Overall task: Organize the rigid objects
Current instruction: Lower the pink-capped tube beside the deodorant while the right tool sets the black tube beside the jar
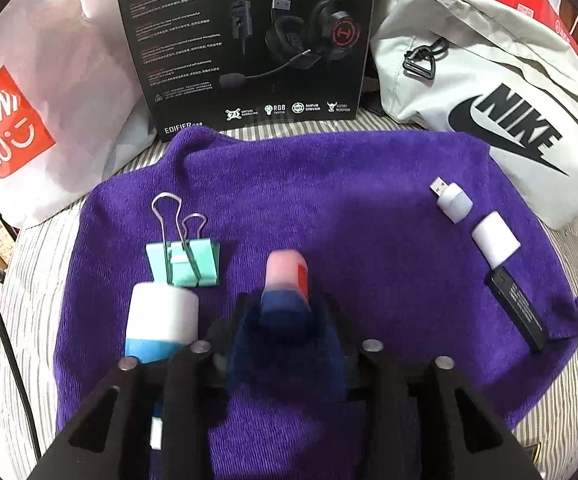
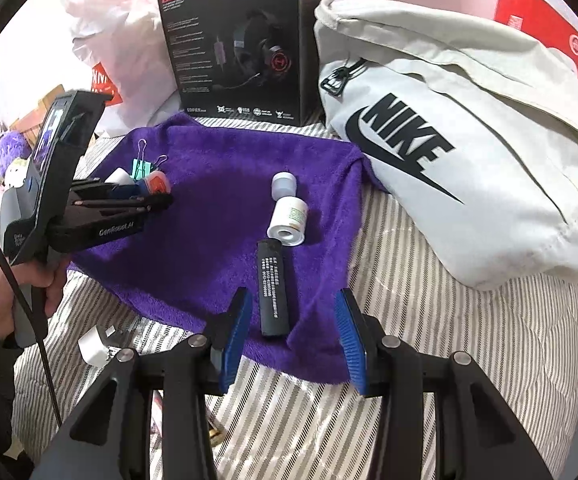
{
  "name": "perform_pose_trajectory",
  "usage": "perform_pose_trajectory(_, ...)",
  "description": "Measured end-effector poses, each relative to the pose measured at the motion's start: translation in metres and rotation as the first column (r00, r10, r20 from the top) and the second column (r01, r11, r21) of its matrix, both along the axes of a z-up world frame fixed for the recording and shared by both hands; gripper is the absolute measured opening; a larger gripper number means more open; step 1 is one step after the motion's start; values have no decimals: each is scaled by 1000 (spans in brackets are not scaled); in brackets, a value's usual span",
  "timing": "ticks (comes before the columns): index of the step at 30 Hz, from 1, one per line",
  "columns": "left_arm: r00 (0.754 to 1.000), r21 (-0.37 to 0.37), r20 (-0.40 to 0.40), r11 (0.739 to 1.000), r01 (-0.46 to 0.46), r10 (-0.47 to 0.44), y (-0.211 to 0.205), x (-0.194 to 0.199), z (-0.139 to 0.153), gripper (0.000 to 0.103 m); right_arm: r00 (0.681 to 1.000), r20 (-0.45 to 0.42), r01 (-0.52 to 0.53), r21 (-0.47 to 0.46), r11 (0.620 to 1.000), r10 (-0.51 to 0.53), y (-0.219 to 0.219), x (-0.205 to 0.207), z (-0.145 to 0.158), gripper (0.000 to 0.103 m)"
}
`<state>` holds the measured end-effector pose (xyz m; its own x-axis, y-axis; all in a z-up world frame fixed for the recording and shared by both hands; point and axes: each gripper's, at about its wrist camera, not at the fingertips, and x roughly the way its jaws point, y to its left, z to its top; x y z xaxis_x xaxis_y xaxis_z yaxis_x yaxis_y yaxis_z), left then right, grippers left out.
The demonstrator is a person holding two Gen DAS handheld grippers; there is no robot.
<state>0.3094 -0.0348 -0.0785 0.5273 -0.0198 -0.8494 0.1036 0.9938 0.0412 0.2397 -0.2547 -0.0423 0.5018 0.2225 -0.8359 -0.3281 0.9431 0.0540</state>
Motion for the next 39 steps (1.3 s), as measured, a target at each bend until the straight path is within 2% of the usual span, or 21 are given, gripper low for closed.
perform_pose_trajectory(1,1000,6,-4,1000,4,-4,0,-2,0,48,1000,0,3,2,1000,-3,-1,-2,1,43)
perform_pose_trajectory(4,1000,13,-12,1000,12,-12,-2,-11,1,58,1000,9,21,2,1000,-21,-5,-8,5,43)
perform_pose_trajectory(9,1000,-7,-15,1000,25,-25,-5,-31,6,60,998,26,61,17,998,-62,-13,-24,14,49)
perform_pose_trajectory(13,999,-18,24,999,42,-42,-12,-54,19,70,995,46,92,31,995,-94,-18,-41,24,59)
perform_pose_trajectory(19,997,-34,56,998,60,-58,-17,-91,35,70,986,68,146,65,987,-150,-31,-67,38,64)
perform_pose_trajectory(23,995,-51,66,996,79,-75,-18,-115,40,70,980,73,181,82,980,-187,-39,-83,41,76)
perform_pose_trajectory(28,993,-61,59,993,101,-98,-19,-144,37,70,976,51,205,96,974,-210,-47,-98,35,76)
perform_pose_trajectory(32,992,-102,51,987,123,-118,-21,-159,33,70,975,32,215,101,971,-219,-52,-107,28,76)
perform_pose_trajectory(36,990,-36,46,990,136,-134,-26,-167,24,70,977,16,210,94,973,-213,-52,-114,21,76)
perform_pose_trajectory(39,988,-27,35,988,153,-152,-27,-170,17,70,979,6,204,89,975,-206,-50,-119,15,76)
